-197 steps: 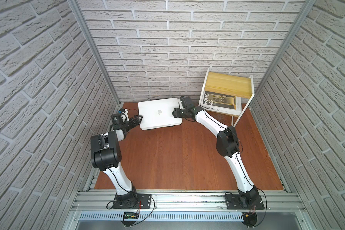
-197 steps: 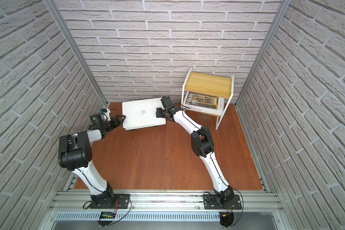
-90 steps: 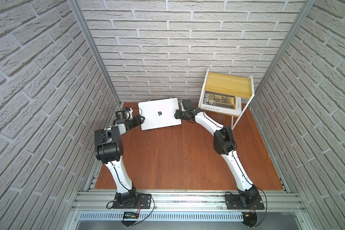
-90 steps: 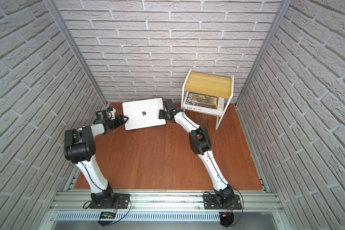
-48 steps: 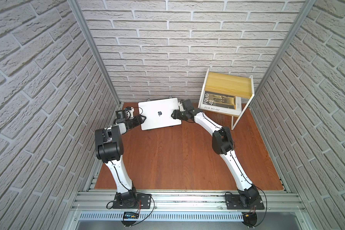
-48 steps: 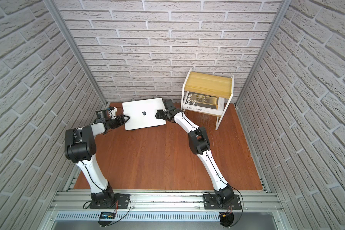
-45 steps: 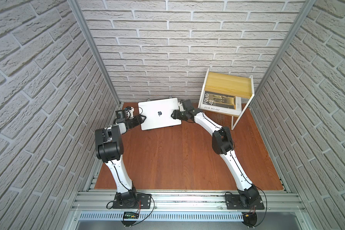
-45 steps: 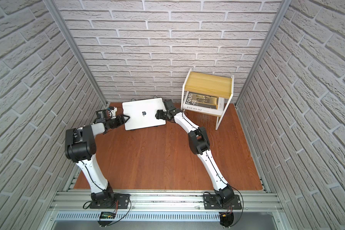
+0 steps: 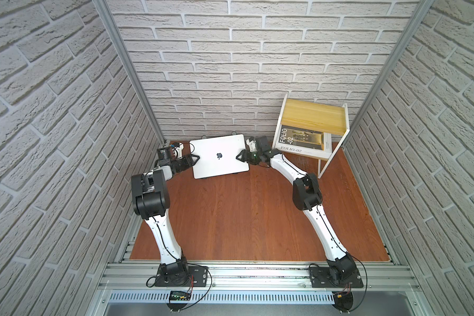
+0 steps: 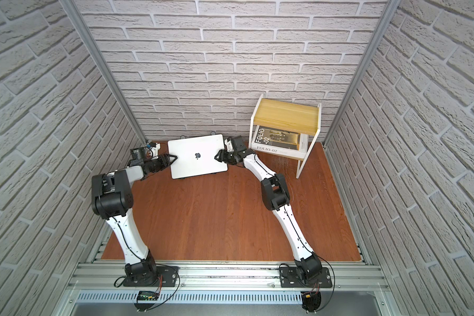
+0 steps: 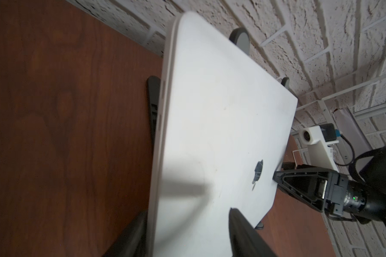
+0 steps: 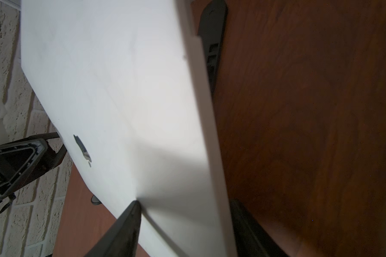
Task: Close the laptop lid and set it aside
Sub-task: Close the lid of the laptop, then pick up the laptop from the computer stand.
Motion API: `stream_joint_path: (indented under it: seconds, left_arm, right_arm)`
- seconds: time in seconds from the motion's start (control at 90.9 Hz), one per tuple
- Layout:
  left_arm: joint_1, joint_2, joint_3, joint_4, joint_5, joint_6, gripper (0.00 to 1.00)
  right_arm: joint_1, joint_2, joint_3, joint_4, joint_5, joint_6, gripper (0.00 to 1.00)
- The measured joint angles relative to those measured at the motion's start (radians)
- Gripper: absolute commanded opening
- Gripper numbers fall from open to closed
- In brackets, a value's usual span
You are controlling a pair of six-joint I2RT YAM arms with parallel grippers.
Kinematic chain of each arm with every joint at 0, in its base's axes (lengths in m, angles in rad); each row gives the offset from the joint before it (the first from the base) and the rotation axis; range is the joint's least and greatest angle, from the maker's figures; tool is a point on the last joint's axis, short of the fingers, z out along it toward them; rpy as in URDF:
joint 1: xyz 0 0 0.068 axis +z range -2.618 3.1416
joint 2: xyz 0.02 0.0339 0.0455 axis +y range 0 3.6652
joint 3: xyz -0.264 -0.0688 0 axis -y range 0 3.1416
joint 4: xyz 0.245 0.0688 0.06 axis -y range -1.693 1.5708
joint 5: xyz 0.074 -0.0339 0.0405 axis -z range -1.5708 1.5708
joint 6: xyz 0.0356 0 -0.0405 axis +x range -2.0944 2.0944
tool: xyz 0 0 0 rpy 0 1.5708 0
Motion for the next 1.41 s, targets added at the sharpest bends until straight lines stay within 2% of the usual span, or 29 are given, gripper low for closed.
stream_joint_path:
  seconds: [0.088,0.319,0.561,1.408]
  left_arm:
    - [0.005,0.001,0.000,-0.005,-0.005,0.002,0.41]
    - [0.011,0.002,0.002,-0.012,-0.014,0.011,0.33]
    - [0.017,0.001,0.002,-0.012,-0.024,0.015,0.33]
    - [0.035,-0.012,-0.002,-0.006,-0.031,0.016,0.33]
  right_arm:
    - [-0.004,0.000,0.000,0.008,-0.017,0.014,0.60]
    - [-0.009,-0.003,-0.018,0.037,-0.040,0.037,0.57]
    - [-0.010,-0.061,-0.156,0.154,-0.068,0.068,0.51]
    - [0.015,-0.259,-0.504,0.389,-0.089,0.278,0.42]
